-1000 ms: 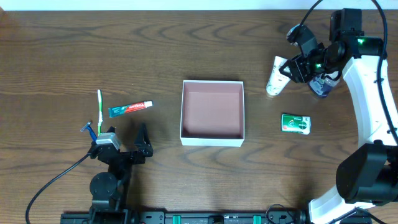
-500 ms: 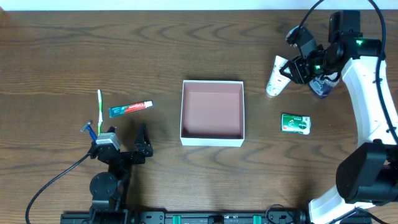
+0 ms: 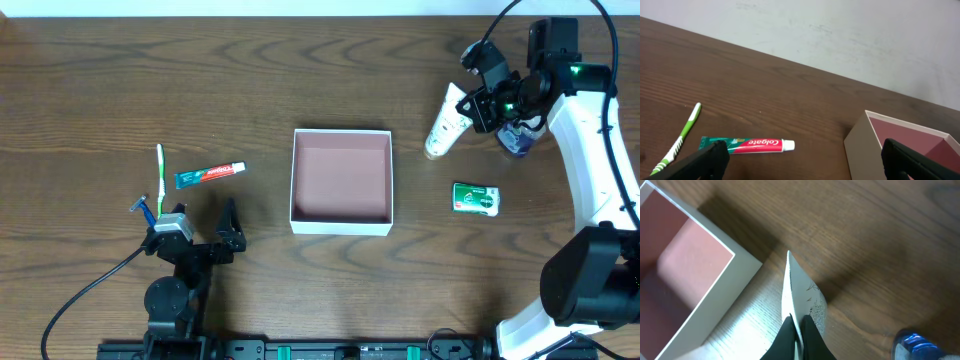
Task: Pack container
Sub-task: 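Lift the Pantene tube and carry it over the pink box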
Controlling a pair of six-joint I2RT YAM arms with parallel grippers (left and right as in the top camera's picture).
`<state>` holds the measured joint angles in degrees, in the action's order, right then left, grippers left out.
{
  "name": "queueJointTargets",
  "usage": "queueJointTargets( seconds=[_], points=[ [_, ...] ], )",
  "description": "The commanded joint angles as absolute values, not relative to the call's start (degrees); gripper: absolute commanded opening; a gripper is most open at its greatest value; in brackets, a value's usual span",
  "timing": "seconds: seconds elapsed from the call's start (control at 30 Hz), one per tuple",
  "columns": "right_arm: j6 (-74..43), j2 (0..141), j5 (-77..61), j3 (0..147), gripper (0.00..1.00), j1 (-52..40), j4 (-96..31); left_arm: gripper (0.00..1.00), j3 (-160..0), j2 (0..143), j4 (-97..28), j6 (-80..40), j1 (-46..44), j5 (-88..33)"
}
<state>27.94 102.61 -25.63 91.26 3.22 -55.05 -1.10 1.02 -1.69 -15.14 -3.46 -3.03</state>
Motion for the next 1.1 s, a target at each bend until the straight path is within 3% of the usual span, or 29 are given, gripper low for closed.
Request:
queueJointTargets(
  seconds=[0.0,0.4,0.6,1.07],
  points=[
    [20.9,102.7,-24.3,91.4,0.01,3.4,-54.4,0.98,-0.2,1.1,-3.8,-14.6,-3.2,-3.0],
    [-3.8,94.3,2.7,94.1,0.01,-9.1,-54.7,0.98,-0.2,1.1,-3.8,-14.6,-3.2,-3.0],
    [-15.8,88.6,9.4,94.1,0.01,-16.0,-54.6,0.98,-0.2,1.1,-3.8,-14.6,-3.2,-3.0],
    [-23.7,83.1,22.9,94.1,0.01,-34.3,-52.8,0.98,-0.2,1.1,-3.8,-14.6,-3.2,-3.0]
  ],
)
